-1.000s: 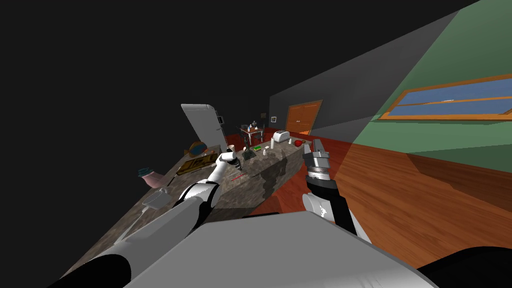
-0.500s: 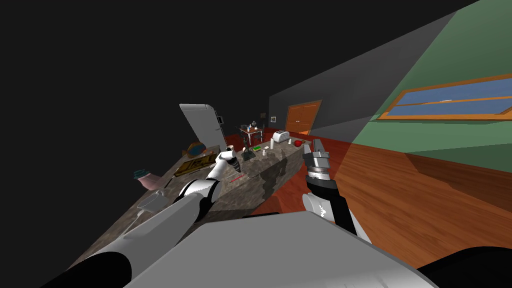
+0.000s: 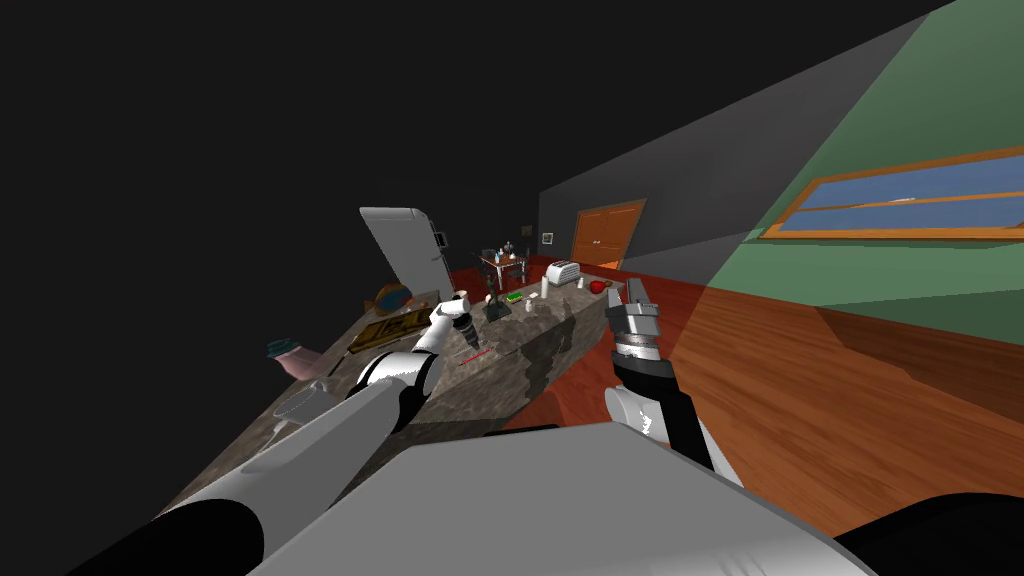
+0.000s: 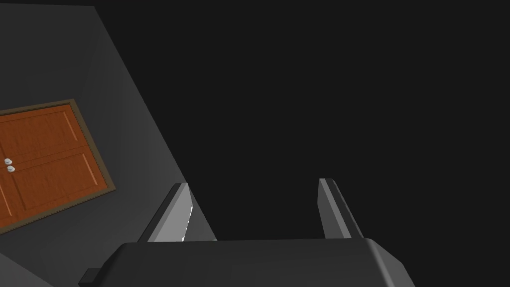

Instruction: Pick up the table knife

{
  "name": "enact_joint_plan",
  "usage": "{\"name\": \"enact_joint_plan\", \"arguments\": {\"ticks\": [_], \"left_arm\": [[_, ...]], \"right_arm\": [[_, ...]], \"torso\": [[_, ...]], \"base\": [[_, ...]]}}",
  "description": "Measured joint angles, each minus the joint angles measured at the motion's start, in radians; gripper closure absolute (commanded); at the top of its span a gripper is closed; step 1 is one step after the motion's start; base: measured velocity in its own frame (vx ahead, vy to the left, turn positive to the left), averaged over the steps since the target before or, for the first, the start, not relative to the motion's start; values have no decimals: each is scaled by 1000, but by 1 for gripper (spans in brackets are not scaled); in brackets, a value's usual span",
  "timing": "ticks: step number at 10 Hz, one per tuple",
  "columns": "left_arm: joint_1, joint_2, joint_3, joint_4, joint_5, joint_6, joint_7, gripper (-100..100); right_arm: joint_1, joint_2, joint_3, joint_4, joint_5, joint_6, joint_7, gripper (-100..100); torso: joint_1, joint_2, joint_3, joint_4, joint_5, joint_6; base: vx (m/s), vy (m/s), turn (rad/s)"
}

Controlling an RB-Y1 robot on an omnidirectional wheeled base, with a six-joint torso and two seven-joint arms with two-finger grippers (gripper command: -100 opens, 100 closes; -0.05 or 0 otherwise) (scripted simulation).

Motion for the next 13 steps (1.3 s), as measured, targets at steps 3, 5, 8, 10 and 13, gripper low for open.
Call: {"name": "enact_joint_plan", "arguments": {"ticks": [3,5,8,10,13], "left_arm": [[10,15,8,8,5,-2,-13,-100],[18,58,28,38,20,-12,-58,-100],[52,133,65,86,46,-44,-141,-100],[42,173,81,148,57,-69,-191,-100],[79,240,112,144,81,-63,-254,-100]], "right_arm": [[0,0,0,0,0,0,0,0],[0,0,0,0,0,0,0,0],[0,0,0,0,0,0,0,0],[0,0,0,0,0,0,0,0],[0,0,0,0,0,0,0,0]], "torso": [[-3,0,0,0,-1,0],[-7,-1,0,0,-2,0],[-9,-1,-1,0,-2,0],[-6,-1,-1,0,-1,0],[-6,-1,-1,0,-1,0]], "base": [[8,-72,-53],[13,-103,-22],[23,-133,-61],[13,-71,-40],[30,-117,-69]]}}
